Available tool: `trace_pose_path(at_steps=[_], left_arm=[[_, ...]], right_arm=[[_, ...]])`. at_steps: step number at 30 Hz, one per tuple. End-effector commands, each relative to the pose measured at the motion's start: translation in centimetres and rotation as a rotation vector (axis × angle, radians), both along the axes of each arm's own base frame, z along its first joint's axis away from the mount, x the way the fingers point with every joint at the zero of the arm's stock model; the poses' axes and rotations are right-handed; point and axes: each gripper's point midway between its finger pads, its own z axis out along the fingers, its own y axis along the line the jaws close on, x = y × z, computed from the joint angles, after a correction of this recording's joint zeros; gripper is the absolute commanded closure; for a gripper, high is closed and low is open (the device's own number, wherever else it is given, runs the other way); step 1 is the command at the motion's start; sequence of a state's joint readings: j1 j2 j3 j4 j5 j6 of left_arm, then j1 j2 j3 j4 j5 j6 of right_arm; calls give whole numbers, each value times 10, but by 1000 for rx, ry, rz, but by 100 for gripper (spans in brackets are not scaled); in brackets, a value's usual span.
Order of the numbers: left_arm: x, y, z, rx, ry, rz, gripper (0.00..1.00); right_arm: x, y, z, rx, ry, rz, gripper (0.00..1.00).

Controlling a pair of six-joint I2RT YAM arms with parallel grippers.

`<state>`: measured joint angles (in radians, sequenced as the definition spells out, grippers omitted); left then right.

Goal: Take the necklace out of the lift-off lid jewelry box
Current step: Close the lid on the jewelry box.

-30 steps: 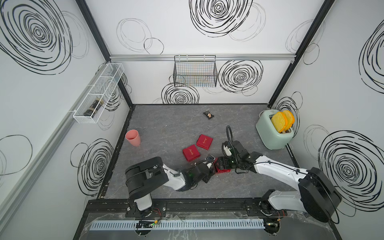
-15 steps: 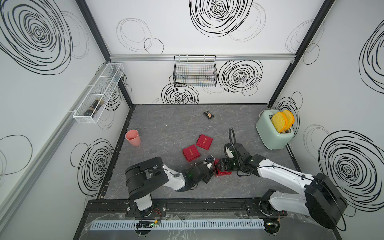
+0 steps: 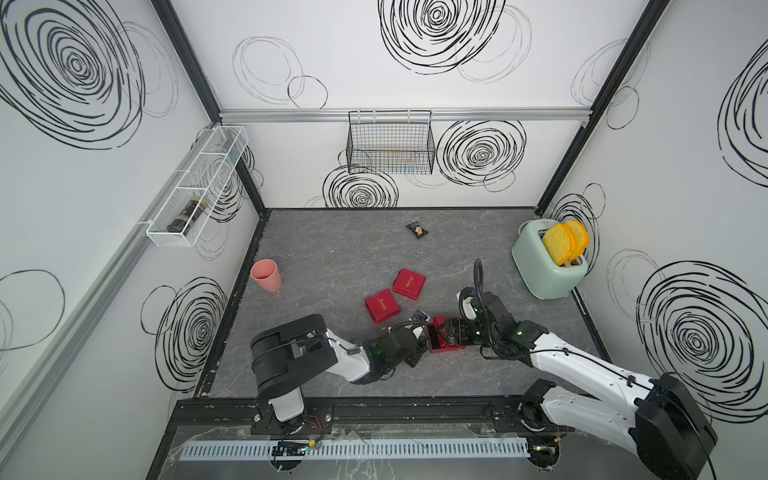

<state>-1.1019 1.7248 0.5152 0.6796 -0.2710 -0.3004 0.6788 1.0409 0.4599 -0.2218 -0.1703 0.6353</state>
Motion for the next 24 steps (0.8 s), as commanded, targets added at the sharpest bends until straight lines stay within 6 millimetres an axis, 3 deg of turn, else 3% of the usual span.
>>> trace_pose_path(at_steps=[1,17,24], left_arm=[[0,-8,13,-59,-12,2,52],[-1,-9,14,-58,-16,-3,52],[0,-10,14,-55,-21,-2,52]], right_arm=[[1,2,0,25,15,-21,15],[3,7,-6,54,19,-27,16],[6,1,-9,2,-1,-35,16]])
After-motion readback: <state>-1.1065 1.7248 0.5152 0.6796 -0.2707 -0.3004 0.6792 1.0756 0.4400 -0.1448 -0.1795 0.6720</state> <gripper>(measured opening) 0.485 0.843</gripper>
